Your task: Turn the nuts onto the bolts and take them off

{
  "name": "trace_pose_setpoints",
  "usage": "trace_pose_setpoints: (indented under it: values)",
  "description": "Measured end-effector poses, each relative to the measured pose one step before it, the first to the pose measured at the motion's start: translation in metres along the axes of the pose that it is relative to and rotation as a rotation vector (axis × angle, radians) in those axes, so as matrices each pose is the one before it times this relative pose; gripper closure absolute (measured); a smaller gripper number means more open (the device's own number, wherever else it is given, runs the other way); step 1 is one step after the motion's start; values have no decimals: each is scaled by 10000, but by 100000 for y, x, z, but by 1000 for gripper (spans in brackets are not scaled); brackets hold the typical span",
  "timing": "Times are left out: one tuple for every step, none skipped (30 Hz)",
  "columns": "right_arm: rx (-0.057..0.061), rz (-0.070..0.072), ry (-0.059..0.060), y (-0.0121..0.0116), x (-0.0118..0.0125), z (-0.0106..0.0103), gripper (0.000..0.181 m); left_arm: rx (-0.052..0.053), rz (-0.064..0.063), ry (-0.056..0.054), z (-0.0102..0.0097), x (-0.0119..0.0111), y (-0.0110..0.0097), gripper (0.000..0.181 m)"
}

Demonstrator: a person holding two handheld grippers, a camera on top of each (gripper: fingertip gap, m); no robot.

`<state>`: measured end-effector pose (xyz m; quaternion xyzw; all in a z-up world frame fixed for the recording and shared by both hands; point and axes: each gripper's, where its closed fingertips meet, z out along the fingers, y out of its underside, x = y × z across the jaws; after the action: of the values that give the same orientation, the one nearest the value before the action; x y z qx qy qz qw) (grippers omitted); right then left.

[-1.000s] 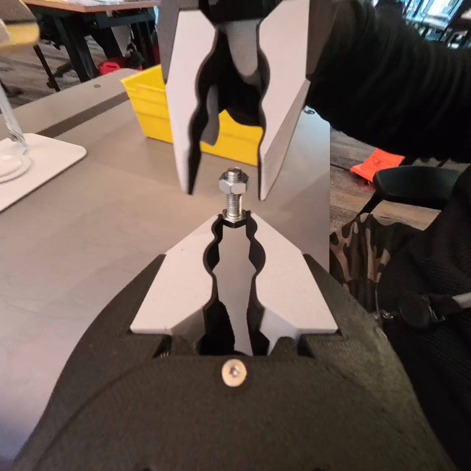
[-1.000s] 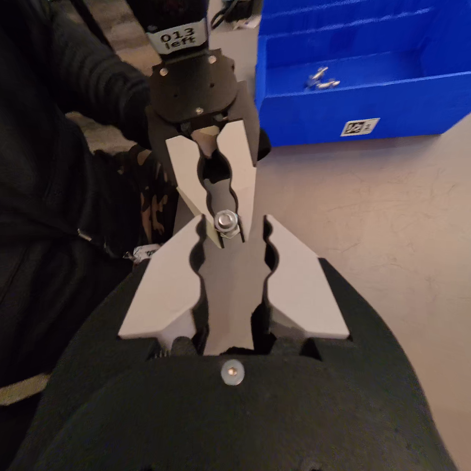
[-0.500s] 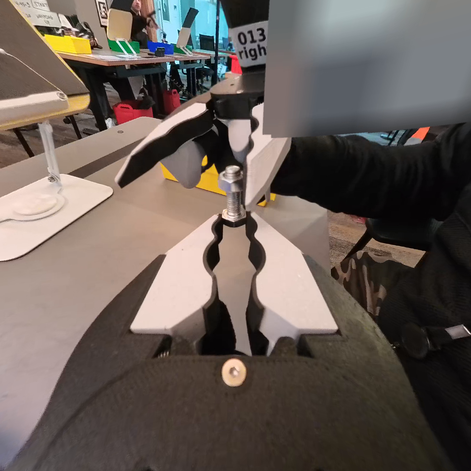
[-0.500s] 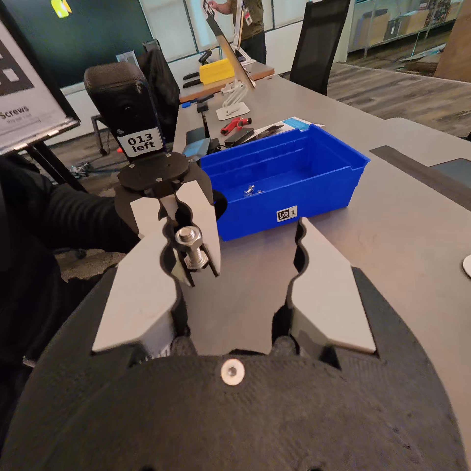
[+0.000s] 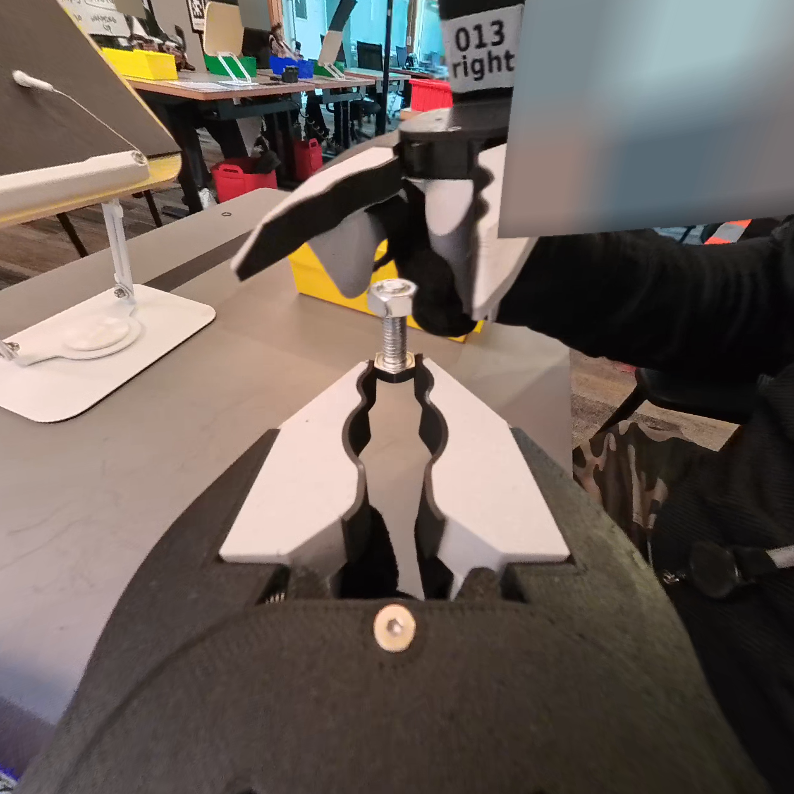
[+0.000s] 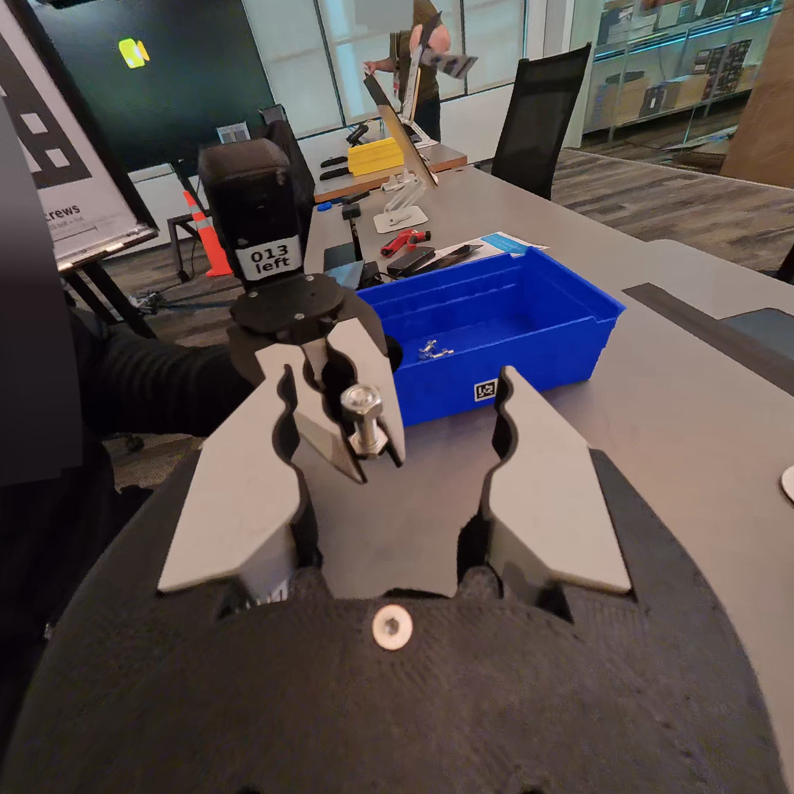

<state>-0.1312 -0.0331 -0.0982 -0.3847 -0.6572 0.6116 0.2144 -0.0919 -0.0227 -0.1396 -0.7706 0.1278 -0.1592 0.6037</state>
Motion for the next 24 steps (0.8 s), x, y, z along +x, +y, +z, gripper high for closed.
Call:
trace_pose_setpoints:
  values:
    - [12,104,7,29,230,263,90,-4,73,-11,-44,81,-54,165]
    - [-78,72,73,236,388,73,92,61,60,-24,-126,51,-171,165]
    - [-151,1,148,381,501,-141,93,64,39,-47,-179,-20,-209,165]
    - [-33,10,204,217,592,-446,89,32,38,-65,-191,-94,-182,165]
    - [118,146,235,36,709,-740,92,89,29,-113,-234,-241,-220,165]
    - [140,266,391,109,1125,-1025,116,168,-41,61,-242,-77,-299,165]
    - [155,366,405,201,1364,-1074,132,-18,-77,22,-99,-139,5,165]
    - [137,428,195,157,1056,-799,122,-89,104,-95,12,-173,152,165]
    - [-7,195,-34,170,304,-392,117,-119,97,-63,84,-84,249,165]
    - [-115,-169,-141,138,-386,-36,114,-32,-20,33,133,55,155,165]
    - [-61,-353,-219,-97,-870,262,106,33,-88,40,132,67,80,165]
    - [58,-349,-349,-365,-1196,480,99,-15,-51,11,154,29,149,165]
    - [-13,-249,-322,-288,-1113,659,97,-68,-15,25,171,77,215,165]
    - [-145,-155,-194,-90,-763,780,93,-47,8,18,126,86,149,165]
    - [-92,-110,-136,-104,-532,747,92,-26,29,-4,78,76,73,165]
    - [22,-71,-128,-187,-375,607,92,-18,16,24,55,102,26,165]
    - [-4,-1,-96,-53,-116,437,93,3,28,7,12,82,-31,165]
    - [-63,48,7,125,203,196,95,61,48,-12,-65,69,-135,165]
    - [-6,80,140,129,545,-169,94,50,13,-8,-118,30,-146,165]
    - [111,155,150,43,648,-463,90,24,-10,-48,-149,-91,-113,165]
    - [61,178,264,227,901,-641,88,35,-11,-155,-189,-329,-83,165]
    - [-179,80,636,680,1483,-770,107,166,-46,-45,-261,-302,-160,165]
    - [-183,-87,533,740,1352,-717,118,297,-180,181,-243,66,-386,166]
    - [64,142,51,256,588,-524,112,23,-41,5,-79,-88,-37,165]
